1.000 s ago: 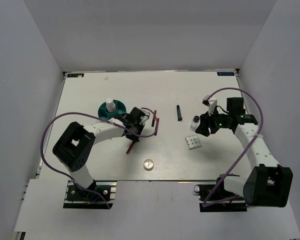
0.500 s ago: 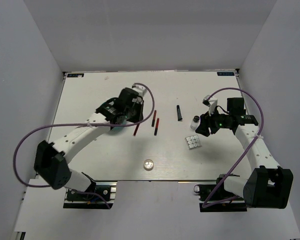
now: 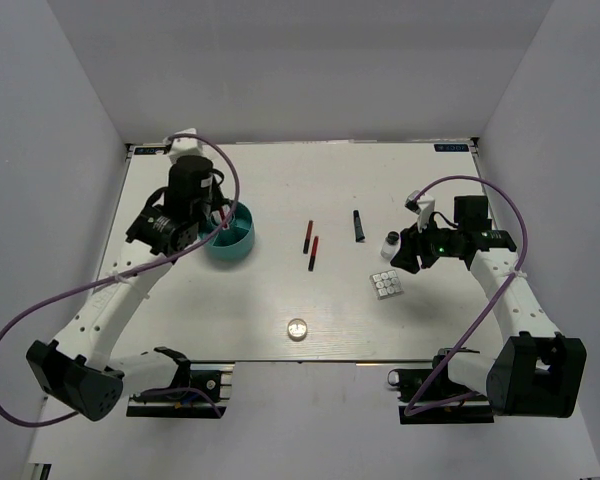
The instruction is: Organize the makeup
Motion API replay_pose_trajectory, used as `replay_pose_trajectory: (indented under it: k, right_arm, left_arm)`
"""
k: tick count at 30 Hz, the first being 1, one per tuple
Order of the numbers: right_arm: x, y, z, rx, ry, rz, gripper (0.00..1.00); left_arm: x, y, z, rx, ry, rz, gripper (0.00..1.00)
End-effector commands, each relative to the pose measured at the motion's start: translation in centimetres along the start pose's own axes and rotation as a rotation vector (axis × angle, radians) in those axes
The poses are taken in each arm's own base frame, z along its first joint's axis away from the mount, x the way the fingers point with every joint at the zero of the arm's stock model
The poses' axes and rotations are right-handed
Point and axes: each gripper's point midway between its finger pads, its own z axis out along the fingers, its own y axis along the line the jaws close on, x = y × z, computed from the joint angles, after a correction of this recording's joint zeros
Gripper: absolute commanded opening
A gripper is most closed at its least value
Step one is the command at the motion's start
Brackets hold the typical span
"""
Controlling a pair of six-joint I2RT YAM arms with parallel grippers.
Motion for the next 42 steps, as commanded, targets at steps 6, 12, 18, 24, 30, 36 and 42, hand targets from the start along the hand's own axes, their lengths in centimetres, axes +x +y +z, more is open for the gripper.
replay_pose_trajectory:
  k: [6,12,18,24,30,36,42]
  right_arm:
    - [-0.4,0.7,-0.5,-0.007,-0.036,-0.034,0.58]
    - [-0.1,0.7,-0.4,-0.007,-0.031,-0.041,0.58]
    - [-0.2,0.6,-0.5,0.001,-0.033,-0.037,0.59]
    - [-0.3,0.4,-0.4,0.003,-0.032,-0.037,0.59]
    - [-0.3,0.0,-0.3,0.009,-0.016,-0.031,0.59]
    - [-0.2,-0.3,-0.2,0.016,-0.011,-0.03,0.59]
    - [0.0,-0.4,-0.2,0.02,-0.004,-0.024,0.59]
  left_arm:
    - [-2.9,8.4,-0.7,-0.294,-0.202,-0.219,0.0]
    - [-3.3,10.5,1.8,-0.376,-0.183,-0.205,0.02]
    - [-0.6,11.8,4.6,-0.403,-0.115,-0.19,0.02]
    - [1.4,12.1,7.2,-0.387,-0.099,-0.195,0.03]
    - [2.1,11.6,9.2,-0.368,-0.085,-0.182,0.04]
    - [3.4,11.8,9.9,-0.363,-0.073,-0.18,0.04]
    - [5.2,12.3,9.9,-0.365,-0.071,-0.202,0.06]
